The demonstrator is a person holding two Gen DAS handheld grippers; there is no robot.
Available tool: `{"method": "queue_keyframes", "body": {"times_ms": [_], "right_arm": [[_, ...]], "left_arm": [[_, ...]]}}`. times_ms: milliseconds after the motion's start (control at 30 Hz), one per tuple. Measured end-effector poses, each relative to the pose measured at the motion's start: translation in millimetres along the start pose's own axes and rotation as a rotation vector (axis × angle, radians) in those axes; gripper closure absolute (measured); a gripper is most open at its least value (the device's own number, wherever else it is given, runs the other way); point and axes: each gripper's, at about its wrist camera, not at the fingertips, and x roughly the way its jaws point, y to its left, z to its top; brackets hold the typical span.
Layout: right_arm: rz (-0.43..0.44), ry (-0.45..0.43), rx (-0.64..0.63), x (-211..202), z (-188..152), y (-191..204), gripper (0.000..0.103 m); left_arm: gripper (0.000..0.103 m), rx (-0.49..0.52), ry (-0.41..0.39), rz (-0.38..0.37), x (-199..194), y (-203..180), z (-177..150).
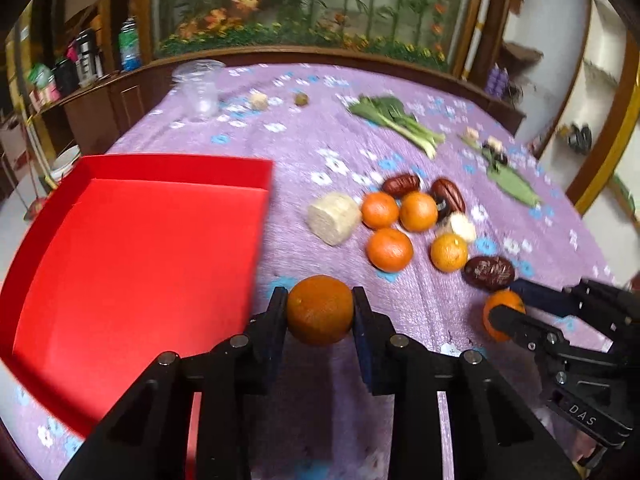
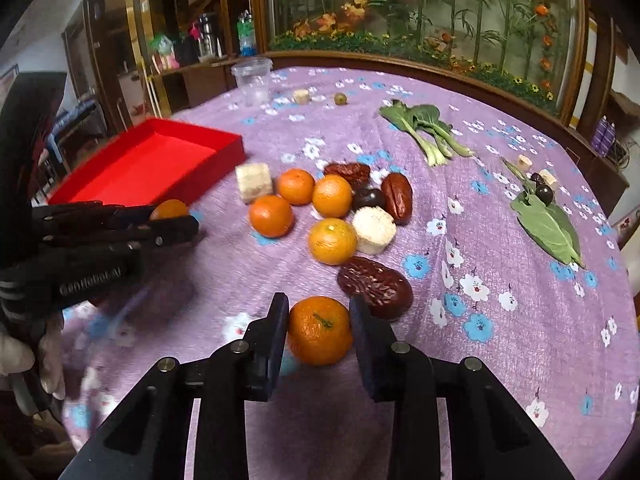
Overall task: Organize fruits
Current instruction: 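Carry both oranges over the red tray and open both tools to drop them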
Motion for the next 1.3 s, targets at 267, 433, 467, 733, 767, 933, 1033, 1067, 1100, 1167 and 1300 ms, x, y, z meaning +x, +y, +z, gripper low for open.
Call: {"method": "queue_keyframes", "body": {"times_ms": [267, 433, 467, 733, 767, 933, 1033, 1067, 1100, 1167, 1300], "right_arm": [[0.096, -0.067, -0.039, -24, 18, 37, 0.069], [0.223, -0.065, -0.048, -18, 37, 71, 0.069], [0.249, -0.064, -0.052, -16, 41, 78, 0.069], [0.388, -0.004, -0.073, 26, 69, 141, 0.068], [0.399, 0.01, -0.072, 33, 70, 147, 0.068], [0.427, 0.083, -0.064, 65, 73, 167, 0.068], [0.422, 0.109, -0.069, 77, 72, 172, 0.067], [0.424, 0.115, -0.071, 79, 72, 174, 0.066], [0.424, 0.114, -0.071, 80, 71, 174, 0.066], [0.418, 0.106, -0.07, 80, 71, 175, 0.066], [0.407, 0.08, -0.088, 74, 74, 178, 0.064]], "left_arm": [[0.073, -0.137, -0.077, 0.036, -37, 51, -2], [0.073, -0.223, -0.094, 0.098, -44, 92, -9], [0.073, -0.236, -0.094, 0.107, -44, 98, -10], [0.072, -0.29, -0.106, 0.181, -49, 132, -19], [0.072, -0.299, -0.106, 0.184, -50, 136, -20], [0.072, -0.325, -0.111, 0.199, -54, 152, -24], [0.071, -0.329, -0.11, 0.207, -55, 156, -26], [0.067, -0.329, -0.112, 0.21, -55, 157, -26], [0.06, -0.33, -0.114, 0.212, -56, 156, -26], [0.052, -0.331, -0.123, 0.22, -58, 155, -25], [0.047, -0.317, -0.126, 0.229, -60, 150, -22]]}}
